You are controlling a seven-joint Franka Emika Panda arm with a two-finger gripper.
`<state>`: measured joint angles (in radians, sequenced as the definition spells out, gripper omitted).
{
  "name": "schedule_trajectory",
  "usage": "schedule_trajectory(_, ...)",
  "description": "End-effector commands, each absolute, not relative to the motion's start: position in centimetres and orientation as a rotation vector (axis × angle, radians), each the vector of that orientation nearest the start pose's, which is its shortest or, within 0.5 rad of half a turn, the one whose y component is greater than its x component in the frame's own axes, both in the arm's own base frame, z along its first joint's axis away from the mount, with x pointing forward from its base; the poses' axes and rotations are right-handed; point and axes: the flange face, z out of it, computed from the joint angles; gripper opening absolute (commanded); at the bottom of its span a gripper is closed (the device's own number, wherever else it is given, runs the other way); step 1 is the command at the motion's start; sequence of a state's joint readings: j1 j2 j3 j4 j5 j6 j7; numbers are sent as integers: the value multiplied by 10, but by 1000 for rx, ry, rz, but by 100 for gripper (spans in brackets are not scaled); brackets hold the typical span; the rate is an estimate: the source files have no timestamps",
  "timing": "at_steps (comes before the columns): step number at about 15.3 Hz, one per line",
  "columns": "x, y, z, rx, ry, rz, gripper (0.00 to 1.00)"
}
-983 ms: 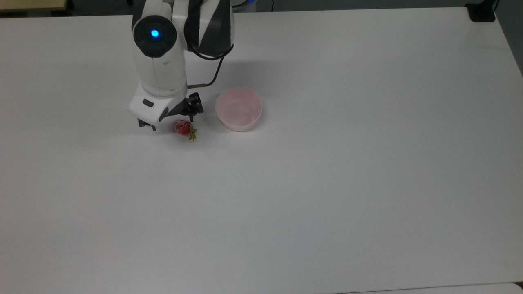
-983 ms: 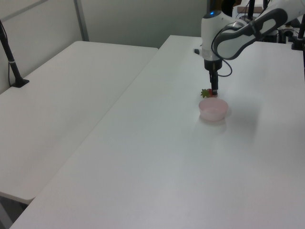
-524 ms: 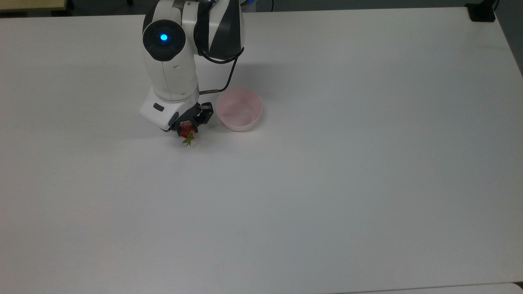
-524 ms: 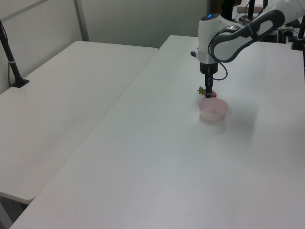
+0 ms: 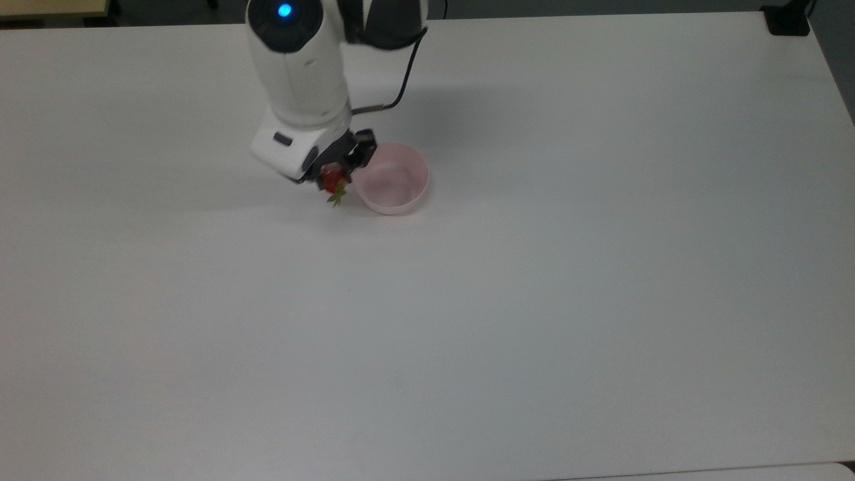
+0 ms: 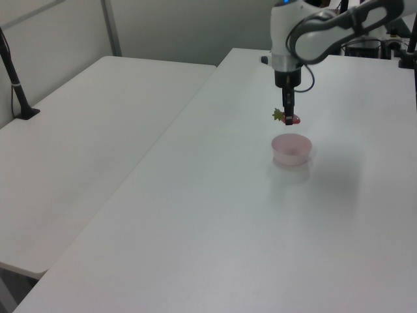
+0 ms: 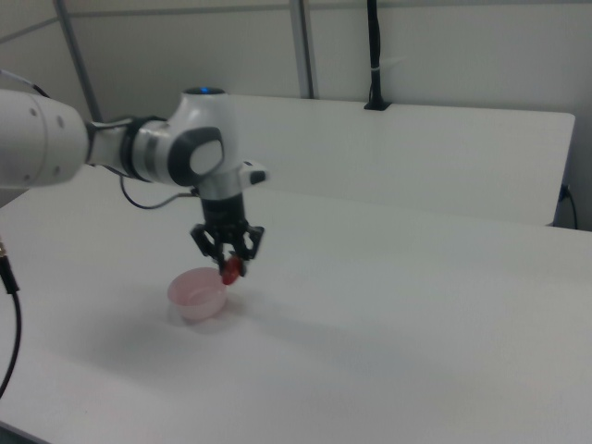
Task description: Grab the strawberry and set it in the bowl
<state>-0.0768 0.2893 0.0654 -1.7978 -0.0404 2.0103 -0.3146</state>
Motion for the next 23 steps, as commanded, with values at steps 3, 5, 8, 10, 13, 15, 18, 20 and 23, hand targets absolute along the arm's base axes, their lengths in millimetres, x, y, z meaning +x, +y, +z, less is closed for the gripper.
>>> schedule_trajectory(3,611,32,385,-3087,-399,162,28)
schedule_trajectory(5,613,41,366,-3084,-383,202,30)
schedule_trajectory(8,612,57,357,-3089,-392,227,85)
schedule_trajectory(10,611,58,360,-3092,-383,228,100)
schedule_trajectory(13,615,55,390,-3115,-271,177,100)
schedule_trajectory(15,616,50,427,-3126,-215,158,100)
schedule_trajectory(18,601,30,493,-3141,-123,136,100)
schedule_trajectory(20,594,17,539,-3146,-33,62,100)
schedule_trajectory(23,575,8,579,-3150,65,7,100)
